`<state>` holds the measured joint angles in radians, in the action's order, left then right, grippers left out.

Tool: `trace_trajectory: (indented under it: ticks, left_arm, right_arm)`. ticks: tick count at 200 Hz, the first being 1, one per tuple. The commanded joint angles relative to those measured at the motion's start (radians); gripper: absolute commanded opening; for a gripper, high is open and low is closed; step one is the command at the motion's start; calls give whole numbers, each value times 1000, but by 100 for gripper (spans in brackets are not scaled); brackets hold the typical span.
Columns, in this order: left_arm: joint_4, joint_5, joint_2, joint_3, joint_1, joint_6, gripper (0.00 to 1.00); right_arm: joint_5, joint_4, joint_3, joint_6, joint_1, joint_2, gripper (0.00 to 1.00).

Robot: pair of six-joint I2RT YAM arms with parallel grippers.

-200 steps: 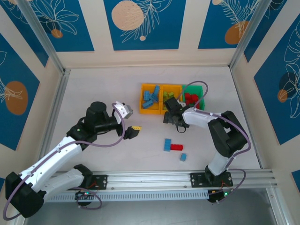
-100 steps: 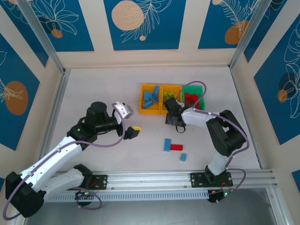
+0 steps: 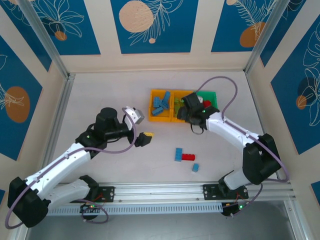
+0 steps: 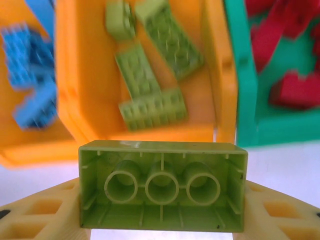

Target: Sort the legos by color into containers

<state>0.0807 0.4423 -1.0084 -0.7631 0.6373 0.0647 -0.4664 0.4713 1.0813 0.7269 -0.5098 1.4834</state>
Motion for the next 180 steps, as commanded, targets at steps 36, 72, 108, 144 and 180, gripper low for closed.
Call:
trace_trajectory:
  ticks: [36, 72, 108, 144, 180]
  left_arm:
    - [103, -153, -66, -84, 73, -134, 100]
    - [258, -248, -190, -200, 193, -141, 98]
    - [371, -334, -447, -363, 354, -180, 94]
    - [537, -369, -744, -543, 435, -188, 98]
    - [548, -404, -864, -623, 435, -203, 100]
  right_arm:
    - [121, 36, 299, -88, 63, 283, 80]
    - [76, 117, 340, -80, 69, 245, 97]
    - [46, 160, 201, -20, 128, 43, 98]
    - [89, 210, 42, 46, 274, -126, 99]
    - [140, 194, -54, 46, 367, -219, 99]
